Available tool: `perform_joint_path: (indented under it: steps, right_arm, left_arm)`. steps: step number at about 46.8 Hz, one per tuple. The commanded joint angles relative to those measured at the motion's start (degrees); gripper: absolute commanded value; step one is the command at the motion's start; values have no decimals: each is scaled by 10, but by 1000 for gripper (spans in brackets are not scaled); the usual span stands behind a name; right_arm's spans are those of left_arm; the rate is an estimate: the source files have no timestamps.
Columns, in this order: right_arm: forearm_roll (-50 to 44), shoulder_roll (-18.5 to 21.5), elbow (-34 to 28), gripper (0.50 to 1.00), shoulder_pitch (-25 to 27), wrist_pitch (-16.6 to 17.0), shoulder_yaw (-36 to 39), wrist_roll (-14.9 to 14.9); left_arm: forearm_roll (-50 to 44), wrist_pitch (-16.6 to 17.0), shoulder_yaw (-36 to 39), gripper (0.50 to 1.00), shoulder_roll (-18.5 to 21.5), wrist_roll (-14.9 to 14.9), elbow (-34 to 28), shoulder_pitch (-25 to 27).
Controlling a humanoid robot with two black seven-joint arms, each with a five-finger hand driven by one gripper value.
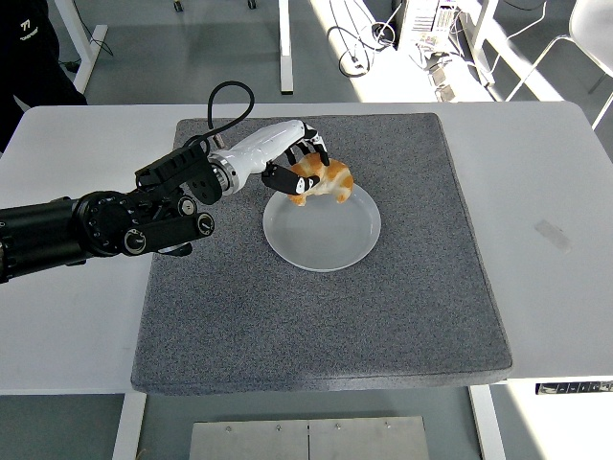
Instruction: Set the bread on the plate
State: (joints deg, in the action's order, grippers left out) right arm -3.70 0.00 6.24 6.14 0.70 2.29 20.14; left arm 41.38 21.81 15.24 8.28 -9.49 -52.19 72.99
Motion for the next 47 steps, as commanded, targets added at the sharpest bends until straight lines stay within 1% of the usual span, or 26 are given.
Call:
perform_joint_path:
  steps: [1,7,14,28,30,34,37,45,47]
  right_arm:
    - [0,0,0,1000,-1,0,0,0]
    - [0,0,0,1000,-1,0,0,0]
    - [0,0,0,1000,0,0,0,1]
    - [0,0,0,1000,-1,0,0,0]
    - [0,0,0,1000,-1,0,0,0]
    - [0,0,0,1000,0,0,0,0]
    - [-1,0,0,1000,0,0,0,0]
    - [0,0,0,1000,0,0,0,0]
    - [0,0,0,1000,-1,0,0,0]
  left_arm:
    - [0,0,2,500,-2,0,2,-7]
    - [1,0,6,500,-11,0,6,-18]
    - [2,0,7,500,-26,0,28,-32]
    - [5,1,13,505,-26,0,31,-37]
    - [5,1,12,546,-26,-1,31,-39]
    - [5,1,12,652,-27,-2,31,-44]
    - [5,1,12,708,-27,-3,31,-45]
    - [4,1,9,802,-28,-3,31,-45]
    - [3,1,8,819,-28,-3,31,-44]
